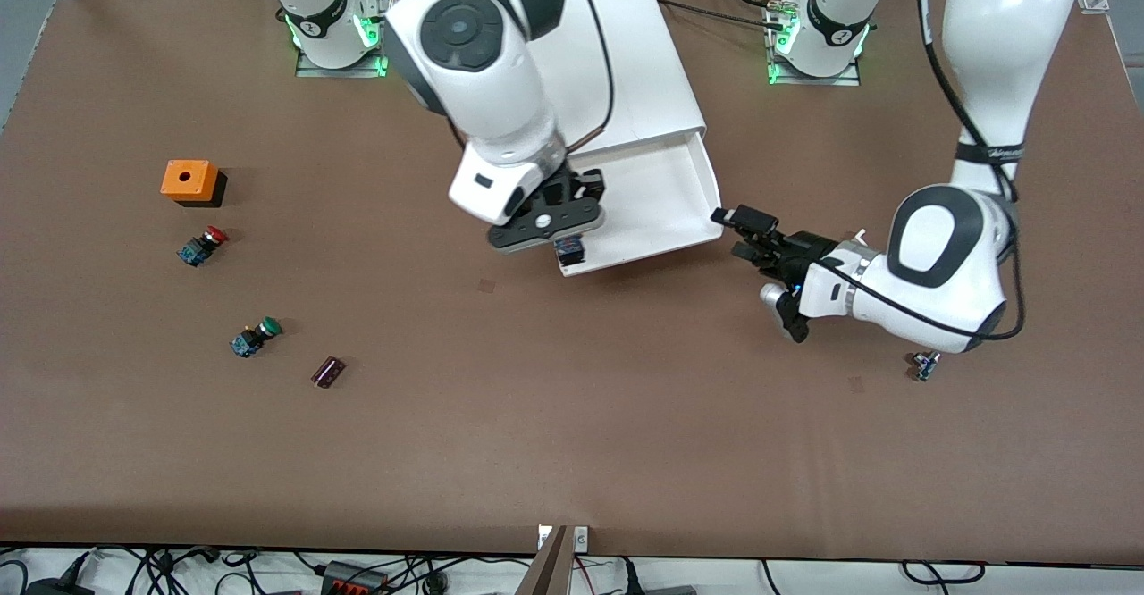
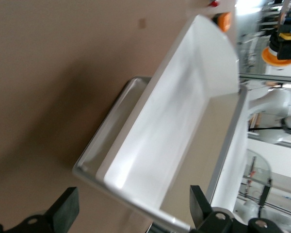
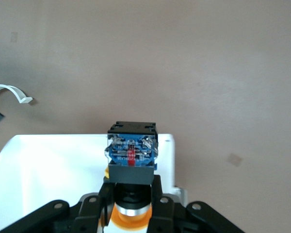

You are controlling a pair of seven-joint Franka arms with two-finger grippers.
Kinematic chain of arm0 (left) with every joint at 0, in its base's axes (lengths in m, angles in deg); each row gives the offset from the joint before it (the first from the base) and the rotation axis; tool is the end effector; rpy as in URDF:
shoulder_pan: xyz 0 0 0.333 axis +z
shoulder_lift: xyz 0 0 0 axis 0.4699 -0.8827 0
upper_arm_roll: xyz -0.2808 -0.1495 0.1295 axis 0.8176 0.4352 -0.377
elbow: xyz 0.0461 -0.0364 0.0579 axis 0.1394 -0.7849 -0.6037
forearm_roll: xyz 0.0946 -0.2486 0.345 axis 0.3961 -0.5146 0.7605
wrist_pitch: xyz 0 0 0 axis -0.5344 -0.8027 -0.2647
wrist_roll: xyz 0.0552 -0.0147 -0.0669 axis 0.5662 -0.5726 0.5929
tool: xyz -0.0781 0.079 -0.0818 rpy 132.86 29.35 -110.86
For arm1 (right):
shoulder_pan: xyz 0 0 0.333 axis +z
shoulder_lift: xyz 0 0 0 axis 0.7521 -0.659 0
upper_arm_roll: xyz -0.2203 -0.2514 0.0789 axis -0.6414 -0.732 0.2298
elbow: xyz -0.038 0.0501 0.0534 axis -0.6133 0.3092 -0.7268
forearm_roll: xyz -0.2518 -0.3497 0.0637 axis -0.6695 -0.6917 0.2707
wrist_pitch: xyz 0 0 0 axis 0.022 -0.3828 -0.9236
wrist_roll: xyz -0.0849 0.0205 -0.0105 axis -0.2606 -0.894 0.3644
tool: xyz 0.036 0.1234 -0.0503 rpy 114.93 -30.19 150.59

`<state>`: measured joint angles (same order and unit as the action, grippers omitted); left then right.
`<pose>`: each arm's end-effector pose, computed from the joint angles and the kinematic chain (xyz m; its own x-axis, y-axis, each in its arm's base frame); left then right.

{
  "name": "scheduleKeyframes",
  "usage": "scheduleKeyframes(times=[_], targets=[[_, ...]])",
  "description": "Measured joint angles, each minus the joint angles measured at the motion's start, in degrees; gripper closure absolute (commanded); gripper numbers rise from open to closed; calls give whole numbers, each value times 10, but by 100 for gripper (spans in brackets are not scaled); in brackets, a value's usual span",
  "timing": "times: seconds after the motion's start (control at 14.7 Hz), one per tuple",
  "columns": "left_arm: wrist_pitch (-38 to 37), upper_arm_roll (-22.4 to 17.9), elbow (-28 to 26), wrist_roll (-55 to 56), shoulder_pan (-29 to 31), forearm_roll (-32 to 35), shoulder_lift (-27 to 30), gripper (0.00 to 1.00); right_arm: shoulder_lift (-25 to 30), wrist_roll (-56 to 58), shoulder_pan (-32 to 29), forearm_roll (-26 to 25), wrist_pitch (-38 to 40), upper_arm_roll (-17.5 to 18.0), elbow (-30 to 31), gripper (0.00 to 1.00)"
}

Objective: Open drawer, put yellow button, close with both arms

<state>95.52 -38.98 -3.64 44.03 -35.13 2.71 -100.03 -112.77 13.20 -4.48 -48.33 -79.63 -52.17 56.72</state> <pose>0.6656 -0.2003 0.3456 0.8073 -0.5640 -0.1740 -0.2331 -0.5755 0.7839 0.5978 0.5528 0.4771 0.9723 0.2097 0.1034 0.2258 -0.9568 -0.1831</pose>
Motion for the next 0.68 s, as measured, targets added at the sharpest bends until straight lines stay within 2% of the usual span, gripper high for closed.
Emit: scheduleKeyframes(times=[0.68], targets=[[-28,10,18,265,-17,310,47,0,-45,-39,52,1,-1,0,0,100]])
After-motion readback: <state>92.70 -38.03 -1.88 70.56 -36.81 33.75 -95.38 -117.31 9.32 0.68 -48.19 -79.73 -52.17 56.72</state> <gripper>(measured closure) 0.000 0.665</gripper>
